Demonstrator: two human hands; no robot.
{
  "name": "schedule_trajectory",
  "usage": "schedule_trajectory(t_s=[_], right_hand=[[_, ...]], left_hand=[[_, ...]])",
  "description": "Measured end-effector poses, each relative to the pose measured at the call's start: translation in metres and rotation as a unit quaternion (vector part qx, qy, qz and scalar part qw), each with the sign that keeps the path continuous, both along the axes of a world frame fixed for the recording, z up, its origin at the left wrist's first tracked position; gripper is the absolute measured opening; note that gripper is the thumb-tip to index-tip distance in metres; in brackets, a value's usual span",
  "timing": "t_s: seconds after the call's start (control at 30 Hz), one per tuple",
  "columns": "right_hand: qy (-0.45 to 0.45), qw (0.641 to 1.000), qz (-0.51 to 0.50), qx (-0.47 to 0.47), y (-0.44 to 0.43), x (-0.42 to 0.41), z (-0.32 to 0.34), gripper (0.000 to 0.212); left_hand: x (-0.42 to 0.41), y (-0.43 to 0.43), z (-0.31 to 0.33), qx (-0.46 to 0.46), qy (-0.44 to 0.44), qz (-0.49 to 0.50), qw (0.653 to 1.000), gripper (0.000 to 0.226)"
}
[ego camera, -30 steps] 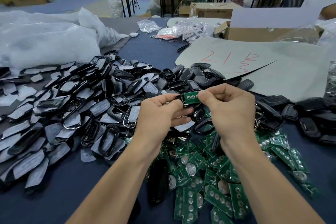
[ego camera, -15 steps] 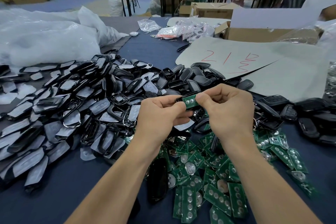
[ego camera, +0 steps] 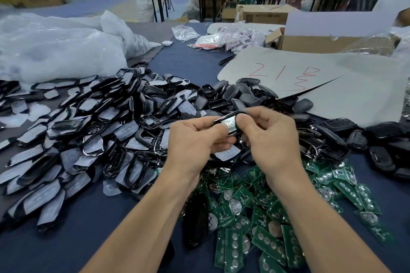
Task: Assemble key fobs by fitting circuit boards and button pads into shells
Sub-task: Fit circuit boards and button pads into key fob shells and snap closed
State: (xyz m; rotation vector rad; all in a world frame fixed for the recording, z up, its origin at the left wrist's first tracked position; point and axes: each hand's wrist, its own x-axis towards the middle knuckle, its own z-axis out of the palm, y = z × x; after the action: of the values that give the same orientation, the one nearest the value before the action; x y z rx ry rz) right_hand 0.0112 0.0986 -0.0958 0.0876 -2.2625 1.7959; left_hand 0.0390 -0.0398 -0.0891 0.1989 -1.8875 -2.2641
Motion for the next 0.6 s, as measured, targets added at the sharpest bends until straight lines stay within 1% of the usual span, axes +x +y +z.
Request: schedule_trajectory(t_s=[0.03,0.07,0.1,0.17,0.2,0.23,0.3,0.4,0.43,0.47,0.5,0.57,0.6], right_hand=[[-0.006,0.999,0.023,-0.033,0.001,-0.001,0.001,0.014],[-0.011,0.998,0.042,-0.052,0.003,-0.002,0.002,0.023],[-0.004,0.997,0.055,-0.045,0.008,-0.003,0.001,0.027],[0.001,0.997,0.074,-0.011,0.013,-0.005,0.004,0.022],[0.003,0.997,0.077,0.005,0.014,-0.005,0.005,0.016],[0.008,0.997,0.077,0.023,0.015,-0.004,0.005,0.012],[0.013,0.997,0.055,0.054,0.013,-0.003,0.005,0.012],[-0.002,0.999,0.029,0.027,0.005,0.0,0.006,0.019],[-0.008,0.999,0.024,0.021,0.002,0.0,0.005,0.019],[-0.008,0.999,0.019,0.036,-0.002,0.001,0.005,0.018],[-0.004,0.998,0.021,0.067,-0.006,0.003,0.004,0.017],[0.007,0.99,0.058,0.131,-0.02,0.008,0.006,0.02],[0.011,0.984,0.087,0.157,-0.029,0.01,0.007,0.021]], left_hand=[[0.0,0.0,-0.001,-0.016,0.003,-0.001,1.0,0.038],[0.0,0.0,-0.003,-0.055,0.009,0.01,0.998,0.032],[0.0,0.0,-0.006,-0.117,0.02,0.028,0.993,0.028],[0.001,0.0,-0.007,-0.246,0.051,0.031,0.967,0.031],[0.002,0.0,-0.007,-0.285,0.06,0.016,0.956,0.037],[0.002,0.0,-0.007,-0.302,0.06,-0.003,0.951,0.04],[0.001,-0.002,-0.008,-0.311,0.047,-0.027,0.949,0.041],[-0.003,-0.007,-0.006,-0.289,0.042,0.021,0.956,0.046],[-0.004,-0.009,-0.003,-0.268,0.041,0.048,0.961,0.043],[-0.005,-0.013,0.0,-0.238,0.038,0.08,0.967,0.035],[-0.006,-0.018,0.004,-0.194,0.033,0.116,0.974,0.028],[-0.008,-0.034,0.012,-0.073,0.023,0.192,0.978,0.03],[-0.01,-0.044,0.015,0.004,0.021,0.226,0.974,0.029]])
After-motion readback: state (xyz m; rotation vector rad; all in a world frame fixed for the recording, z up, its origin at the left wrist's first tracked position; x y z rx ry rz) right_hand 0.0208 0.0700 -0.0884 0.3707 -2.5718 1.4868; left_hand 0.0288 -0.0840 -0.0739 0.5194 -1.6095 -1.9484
